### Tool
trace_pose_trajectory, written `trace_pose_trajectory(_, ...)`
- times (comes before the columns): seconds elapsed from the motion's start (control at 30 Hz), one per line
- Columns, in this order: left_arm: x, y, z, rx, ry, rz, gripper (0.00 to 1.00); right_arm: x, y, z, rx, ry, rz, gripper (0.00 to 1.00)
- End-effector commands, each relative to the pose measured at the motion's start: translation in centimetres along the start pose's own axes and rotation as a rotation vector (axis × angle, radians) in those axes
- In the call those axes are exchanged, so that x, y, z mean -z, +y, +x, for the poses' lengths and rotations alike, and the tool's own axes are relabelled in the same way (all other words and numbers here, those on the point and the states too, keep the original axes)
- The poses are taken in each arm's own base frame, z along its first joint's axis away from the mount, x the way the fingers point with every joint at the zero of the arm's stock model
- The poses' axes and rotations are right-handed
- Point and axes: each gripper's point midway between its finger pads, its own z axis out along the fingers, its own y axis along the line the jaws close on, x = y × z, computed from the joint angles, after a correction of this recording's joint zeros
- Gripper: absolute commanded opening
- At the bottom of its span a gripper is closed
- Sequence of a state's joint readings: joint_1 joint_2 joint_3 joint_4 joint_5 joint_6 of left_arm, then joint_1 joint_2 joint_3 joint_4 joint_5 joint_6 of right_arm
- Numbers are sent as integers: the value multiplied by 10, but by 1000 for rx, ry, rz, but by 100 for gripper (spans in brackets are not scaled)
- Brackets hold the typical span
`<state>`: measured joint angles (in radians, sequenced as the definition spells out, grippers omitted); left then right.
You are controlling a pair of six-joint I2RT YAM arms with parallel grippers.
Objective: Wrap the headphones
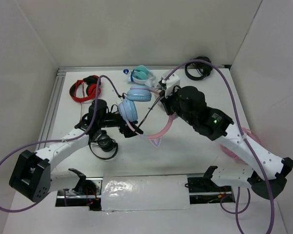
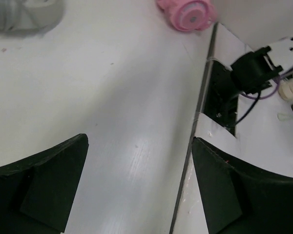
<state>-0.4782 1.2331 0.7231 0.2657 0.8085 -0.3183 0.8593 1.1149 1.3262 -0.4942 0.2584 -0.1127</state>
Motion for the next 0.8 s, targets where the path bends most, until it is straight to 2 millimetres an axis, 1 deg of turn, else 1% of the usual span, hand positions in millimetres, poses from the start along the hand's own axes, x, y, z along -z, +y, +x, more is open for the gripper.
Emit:
trace_pose_trajectory(0.0,17,21,-3,74,-52,-120,99,7,-32,-35,-94,-88,169,0)
trace_pose_trajectory(0.03,24,26,-2,101,-58,-164,99,6,-34,-30,-109,-68,190,0)
trace_pose_trajectory(0.07,33,45,1,134,-75,-252,99,4,-36,-27,-115,-53,203,0)
trace_pose_trajectory(0.1,39,51,2,175,-84,-300,99,3,-39,-23,-124,-40,213,0)
trace_pose_trajectory(0.13,49,59,8,228,-79,-362,99,2,-40,-19,-127,-22,217,0)
trace_pose_trajectory(0.17,63,77,6,265,-107,-458,99,-2,-37,-15,-157,-7,212,0)
trace_pose_trajectory(0.2,80,94,9,396,-138,-590,99,-5,-36,-6,-172,20,212,0)
trace_pose_trajectory(0.23,80,94,9,397,-139,-591,99,-5,-36,-6,-172,20,212,0)
trace_pose_trajectory(0.27,96,107,17,472,-131,-681,99,-8,-33,0,-183,36,207,0)
trace_pose_trajectory(0.33,108,113,19,543,-154,-726,99,-13,-31,9,-211,64,197,0)
trace_pose_trajectory(0.37,110,113,21,557,-162,-732,99,-17,-29,14,-240,82,194,0)
trace_pose_trajectory(0.4,113,112,20,552,-178,-734,99,-19,-36,21,-263,106,218,0)
trace_pose_trajectory(0.43,115,113,20,549,-190,-739,99,-20,-38,22,-286,116,228,0)
trace_pose_trajectory(0.53,120,111,23,527,-208,-749,99,-30,-47,37,-343,155,241,0)
trace_pose_trajectory(0.57,122,108,20,508,-220,-748,99,-33,-46,39,-365,163,233,0)
trace_pose_trajectory(0.6,122,107,20,504,-222,-746,99,-36,-56,43,-387,174,250,0)
trace_pose_trajectory(0.67,123,105,18,486,-234,-738,99,-41,-55,47,-421,185,223,0)
trace_pose_trajectory(0.7,123,105,19,484,-235,-738,99,-45,-60,52,-432,200,233,0)
trace_pose_trajectory(0.77,125,105,18,490,-244,-747,99,-50,-58,55,-430,220,229,0)
